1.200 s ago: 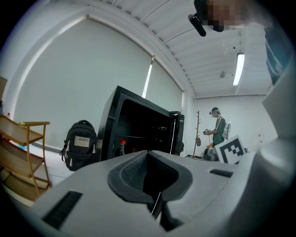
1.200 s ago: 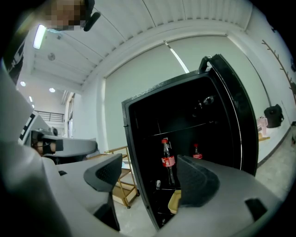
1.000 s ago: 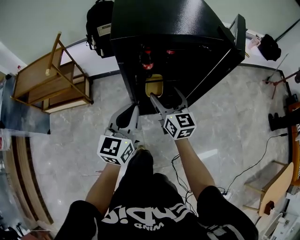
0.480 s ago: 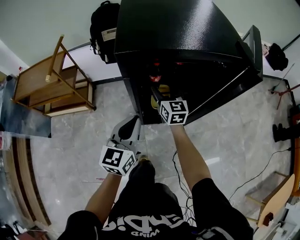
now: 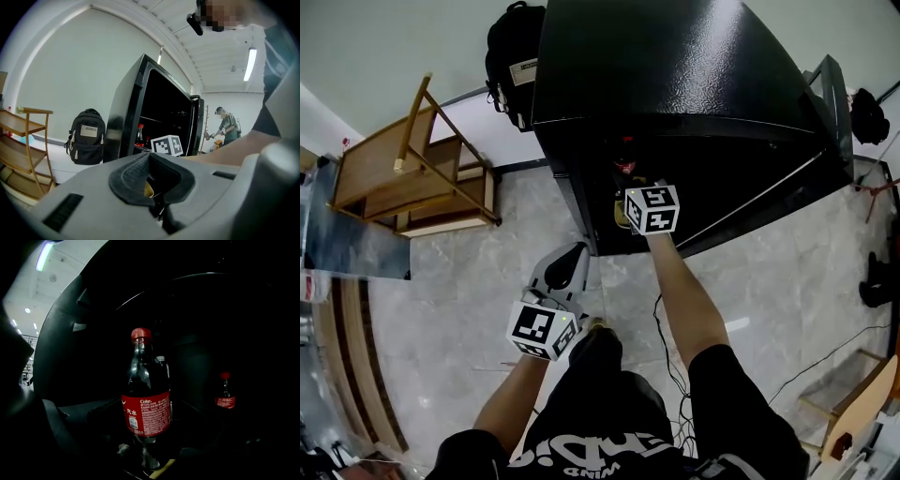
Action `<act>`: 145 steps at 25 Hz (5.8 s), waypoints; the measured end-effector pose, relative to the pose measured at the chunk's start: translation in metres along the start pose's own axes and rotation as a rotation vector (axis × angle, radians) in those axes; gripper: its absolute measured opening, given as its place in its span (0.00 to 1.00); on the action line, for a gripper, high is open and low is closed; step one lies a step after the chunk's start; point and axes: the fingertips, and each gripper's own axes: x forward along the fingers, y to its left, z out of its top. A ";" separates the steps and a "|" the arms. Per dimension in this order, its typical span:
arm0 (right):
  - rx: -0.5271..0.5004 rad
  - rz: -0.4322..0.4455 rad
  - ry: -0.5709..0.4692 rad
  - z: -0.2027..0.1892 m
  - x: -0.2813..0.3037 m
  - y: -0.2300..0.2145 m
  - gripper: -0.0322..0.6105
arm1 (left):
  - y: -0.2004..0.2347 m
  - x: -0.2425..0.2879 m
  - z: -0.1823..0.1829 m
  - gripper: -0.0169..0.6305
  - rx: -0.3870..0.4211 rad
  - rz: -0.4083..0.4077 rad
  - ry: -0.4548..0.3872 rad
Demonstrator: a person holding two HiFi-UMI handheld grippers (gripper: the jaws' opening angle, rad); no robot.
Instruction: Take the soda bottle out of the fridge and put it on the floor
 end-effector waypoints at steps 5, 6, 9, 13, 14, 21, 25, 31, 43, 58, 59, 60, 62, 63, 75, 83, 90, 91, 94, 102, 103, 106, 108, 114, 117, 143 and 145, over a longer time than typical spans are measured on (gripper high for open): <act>-0.011 0.054 0.002 0.002 0.011 0.004 0.60 | 0.005 0.005 -0.008 0.04 -0.021 -0.002 0.018; -0.018 0.058 0.006 0.002 0.012 0.005 0.60 | 0.005 0.005 -0.010 0.04 -0.027 -0.002 0.023; -0.039 0.059 0.015 0.002 0.011 0.007 0.58 | 0.009 0.005 -0.012 0.04 -0.035 0.009 0.020; -0.092 0.058 0.038 0.002 0.001 0.010 0.56 | 0.009 0.003 -0.012 0.04 -0.042 0.019 0.021; -0.096 0.051 0.043 0.001 -0.004 0.011 0.56 | 0.008 0.002 -0.012 0.04 -0.042 0.020 0.022; -0.070 0.005 0.056 0.003 -0.053 0.012 0.56 | -0.012 -0.017 -0.008 0.04 -0.056 0.015 0.027; -0.065 -0.012 0.063 0.004 -0.089 0.014 0.56 | -0.032 -0.027 -0.006 0.04 -0.059 -0.002 0.028; -0.063 -0.028 0.052 0.005 -0.136 0.013 0.56 | -0.067 -0.033 -0.020 0.04 -0.052 -0.060 0.038; -0.077 -0.012 0.008 -0.071 -0.178 -0.002 0.56 | -0.081 -0.006 -0.106 0.04 -0.017 -0.143 0.024; -0.075 -0.026 -0.001 -0.251 -0.194 -0.028 0.56 | -0.069 0.022 -0.287 0.04 0.037 -0.222 0.007; -0.074 -0.029 -0.001 -0.263 -0.195 -0.029 0.56 | -0.068 0.025 -0.298 0.04 0.035 -0.231 0.004; -0.075 -0.031 -0.001 -0.275 -0.195 -0.030 0.56 | -0.067 0.027 -0.310 0.04 0.034 -0.240 0.001; -0.080 -0.032 -0.001 -0.298 -0.197 -0.032 0.56 | -0.068 0.032 -0.332 0.04 0.039 -0.260 -0.002; -0.082 -0.031 -0.001 -0.309 -0.198 -0.032 0.56 | -0.069 0.034 -0.342 0.04 0.043 -0.272 -0.004; -0.084 0.003 -0.003 -0.413 -0.208 -0.026 0.56 | -0.082 0.033 -0.442 0.04 0.068 -0.346 0.024; -0.069 -0.009 0.031 -0.475 -0.209 -0.032 0.56 | -0.085 0.037 -0.478 0.04 0.030 -0.377 0.054; -0.056 -0.015 0.073 -0.536 -0.200 -0.041 0.56 | -0.079 0.052 -0.519 0.04 0.034 -0.380 0.102; -0.058 -0.013 0.080 -0.544 -0.199 -0.041 0.56 | -0.079 0.054 -0.525 0.04 0.036 -0.380 0.110; -0.060 -0.011 0.091 -0.568 -0.194 -0.042 0.56 | -0.075 0.059 -0.541 0.04 0.036 -0.374 0.129; -0.037 -0.009 0.126 -0.623 -0.186 -0.038 0.56 | -0.066 0.064 -0.582 0.04 0.006 -0.353 0.194; -0.041 -0.007 0.130 -0.629 -0.187 -0.037 0.56 | -0.065 0.064 -0.585 0.04 0.002 -0.352 0.197; -0.061 -0.001 0.127 -0.638 -0.189 -0.032 0.56 | -0.063 0.063 -0.590 0.04 -0.007 -0.348 0.200; -0.067 0.002 0.121 -0.638 -0.190 -0.030 0.56 | -0.062 0.062 -0.592 0.04 -0.011 -0.345 0.200; -0.060 -0.002 0.102 -0.639 -0.196 -0.029 0.56 | -0.061 0.059 -0.595 0.04 -0.022 -0.338 0.199; -0.066 0.001 0.110 -0.640 -0.197 -0.027 0.56 | -0.061 0.059 -0.598 0.04 -0.031 -0.341 0.208; -0.035 0.034 0.124 -0.362 -0.253 0.006 0.56 | -0.097 0.039 -0.338 0.04 -0.052 -0.333 0.189; -0.022 0.048 0.121 -0.309 -0.260 0.018 0.56 | -0.101 0.028 -0.286 0.04 -0.053 -0.326 0.184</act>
